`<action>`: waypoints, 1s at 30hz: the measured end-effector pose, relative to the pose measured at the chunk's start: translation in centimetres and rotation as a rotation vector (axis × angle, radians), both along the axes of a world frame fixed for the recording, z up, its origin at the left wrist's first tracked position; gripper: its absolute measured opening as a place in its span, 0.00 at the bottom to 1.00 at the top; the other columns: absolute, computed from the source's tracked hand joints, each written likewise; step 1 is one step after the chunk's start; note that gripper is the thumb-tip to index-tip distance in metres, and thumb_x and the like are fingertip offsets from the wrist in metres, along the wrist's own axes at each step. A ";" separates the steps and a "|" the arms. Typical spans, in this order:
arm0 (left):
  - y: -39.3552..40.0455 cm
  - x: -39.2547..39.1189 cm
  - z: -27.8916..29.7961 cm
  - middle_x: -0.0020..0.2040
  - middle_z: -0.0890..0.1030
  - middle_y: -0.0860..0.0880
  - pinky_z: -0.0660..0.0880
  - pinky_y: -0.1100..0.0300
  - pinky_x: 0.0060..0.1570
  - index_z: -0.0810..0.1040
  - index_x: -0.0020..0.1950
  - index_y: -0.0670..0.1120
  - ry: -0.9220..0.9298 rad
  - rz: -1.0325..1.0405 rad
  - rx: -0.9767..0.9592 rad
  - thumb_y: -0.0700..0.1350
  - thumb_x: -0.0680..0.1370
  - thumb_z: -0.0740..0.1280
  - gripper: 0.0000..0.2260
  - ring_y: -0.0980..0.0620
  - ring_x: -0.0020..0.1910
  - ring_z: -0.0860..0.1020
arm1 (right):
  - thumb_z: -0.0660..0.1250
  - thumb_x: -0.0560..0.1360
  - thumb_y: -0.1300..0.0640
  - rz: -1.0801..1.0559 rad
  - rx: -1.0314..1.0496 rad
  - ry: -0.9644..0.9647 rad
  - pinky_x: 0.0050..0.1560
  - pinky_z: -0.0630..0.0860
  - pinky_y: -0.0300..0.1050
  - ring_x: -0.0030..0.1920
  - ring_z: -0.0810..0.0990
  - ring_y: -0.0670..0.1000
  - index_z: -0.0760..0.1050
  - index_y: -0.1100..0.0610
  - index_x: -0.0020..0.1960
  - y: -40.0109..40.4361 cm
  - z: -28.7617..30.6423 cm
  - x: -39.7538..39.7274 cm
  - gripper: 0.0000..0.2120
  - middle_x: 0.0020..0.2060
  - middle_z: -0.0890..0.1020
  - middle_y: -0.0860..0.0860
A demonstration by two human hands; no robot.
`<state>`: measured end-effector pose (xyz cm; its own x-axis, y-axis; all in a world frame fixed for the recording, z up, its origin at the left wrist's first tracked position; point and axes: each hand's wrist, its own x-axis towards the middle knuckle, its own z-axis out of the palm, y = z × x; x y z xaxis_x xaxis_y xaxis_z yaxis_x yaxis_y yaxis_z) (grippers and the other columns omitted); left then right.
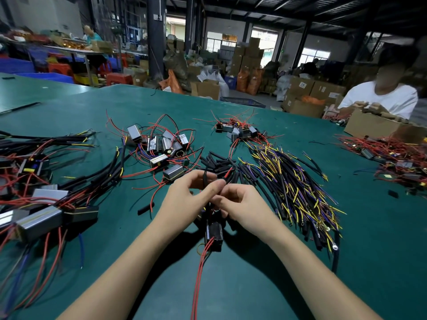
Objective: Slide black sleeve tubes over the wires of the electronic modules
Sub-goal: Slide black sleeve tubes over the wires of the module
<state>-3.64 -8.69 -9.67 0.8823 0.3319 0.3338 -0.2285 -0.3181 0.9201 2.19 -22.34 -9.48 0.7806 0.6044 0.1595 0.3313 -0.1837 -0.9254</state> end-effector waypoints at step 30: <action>-1.6 -0.4 0.7 0.39 0.85 0.45 0.77 0.49 0.49 0.78 0.50 0.41 -0.006 -0.038 -0.390 0.47 0.79 0.64 0.10 0.52 0.38 0.81 | 0.66 0.75 0.47 -0.649 -0.854 -0.365 0.43 0.67 0.45 0.50 0.80 0.59 0.79 0.55 0.46 -4.6 2.2 2.4 0.11 0.45 0.80 0.55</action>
<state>-4.05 -10.27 -8.96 0.8949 0.4017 0.1941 -0.2392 0.0646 0.9688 4.57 -26.89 -7.27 0.9776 0.1225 0.1713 0.1677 -0.9446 -0.2820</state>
